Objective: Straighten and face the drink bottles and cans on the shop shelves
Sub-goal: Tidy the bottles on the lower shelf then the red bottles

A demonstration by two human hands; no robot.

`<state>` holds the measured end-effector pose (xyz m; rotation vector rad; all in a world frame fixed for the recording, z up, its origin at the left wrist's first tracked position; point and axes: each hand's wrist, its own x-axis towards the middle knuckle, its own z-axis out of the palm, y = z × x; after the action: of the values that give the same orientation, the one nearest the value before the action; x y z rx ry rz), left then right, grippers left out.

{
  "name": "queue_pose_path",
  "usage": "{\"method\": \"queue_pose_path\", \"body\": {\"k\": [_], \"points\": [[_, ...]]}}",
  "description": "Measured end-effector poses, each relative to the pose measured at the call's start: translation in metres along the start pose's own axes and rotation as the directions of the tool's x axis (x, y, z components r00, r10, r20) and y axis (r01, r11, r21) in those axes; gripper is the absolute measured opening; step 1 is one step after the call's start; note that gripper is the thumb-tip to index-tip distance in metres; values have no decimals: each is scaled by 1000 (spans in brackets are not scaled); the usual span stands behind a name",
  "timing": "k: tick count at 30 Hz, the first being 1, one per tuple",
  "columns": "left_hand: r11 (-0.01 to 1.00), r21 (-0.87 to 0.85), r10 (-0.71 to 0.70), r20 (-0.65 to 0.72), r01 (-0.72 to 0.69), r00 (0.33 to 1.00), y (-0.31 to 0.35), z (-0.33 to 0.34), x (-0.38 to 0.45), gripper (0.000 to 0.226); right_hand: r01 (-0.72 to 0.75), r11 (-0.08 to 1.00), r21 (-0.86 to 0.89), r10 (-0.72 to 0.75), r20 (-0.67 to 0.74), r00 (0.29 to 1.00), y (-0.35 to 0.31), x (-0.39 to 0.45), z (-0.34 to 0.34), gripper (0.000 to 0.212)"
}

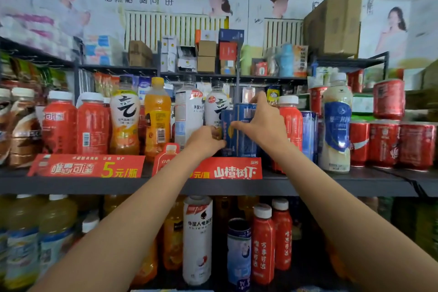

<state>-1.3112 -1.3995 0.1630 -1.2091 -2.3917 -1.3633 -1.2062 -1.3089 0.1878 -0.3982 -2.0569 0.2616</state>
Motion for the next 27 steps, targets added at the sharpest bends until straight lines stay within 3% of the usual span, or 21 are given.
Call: {"method": "queue_pose_path", "body": {"k": [6,10,12,14,16,18,22,27], "points": [[995,-74,72,77,-66,994,-6,-10,4,34,-35,999,-34,39,134,990,-11,2,0,61],[991,-64,126,98,-120,987,-10,-15,7,31,-35,988,-152,70,237,969,-27,3,-2,72],[984,-70,170,76,-165,983,-11,-20,7,29,-46,972,-228,98,221,970,-35,4,-3,79],[971,-68,222,-98,-229,970,-11,-31,9,26,-4,974,-226,32,120,992,-47,9,-3,80],[960,-110,204,-358,-258,911,-14,-46,12,22,93,990,-103,-90,27,996,-66,19,1,64],[950,-185,136,-481,-252,866,-22,-60,16,22,153,988,-8,-152,54,987,-83,34,14,55],[968,-147,124,-424,-203,897,-45,-73,18,29,117,992,54,-124,150,981,-104,61,54,77],[977,-125,129,-281,-170,951,-67,-87,11,45,15,998,-60,-3,196,981,-109,69,95,104]]}}
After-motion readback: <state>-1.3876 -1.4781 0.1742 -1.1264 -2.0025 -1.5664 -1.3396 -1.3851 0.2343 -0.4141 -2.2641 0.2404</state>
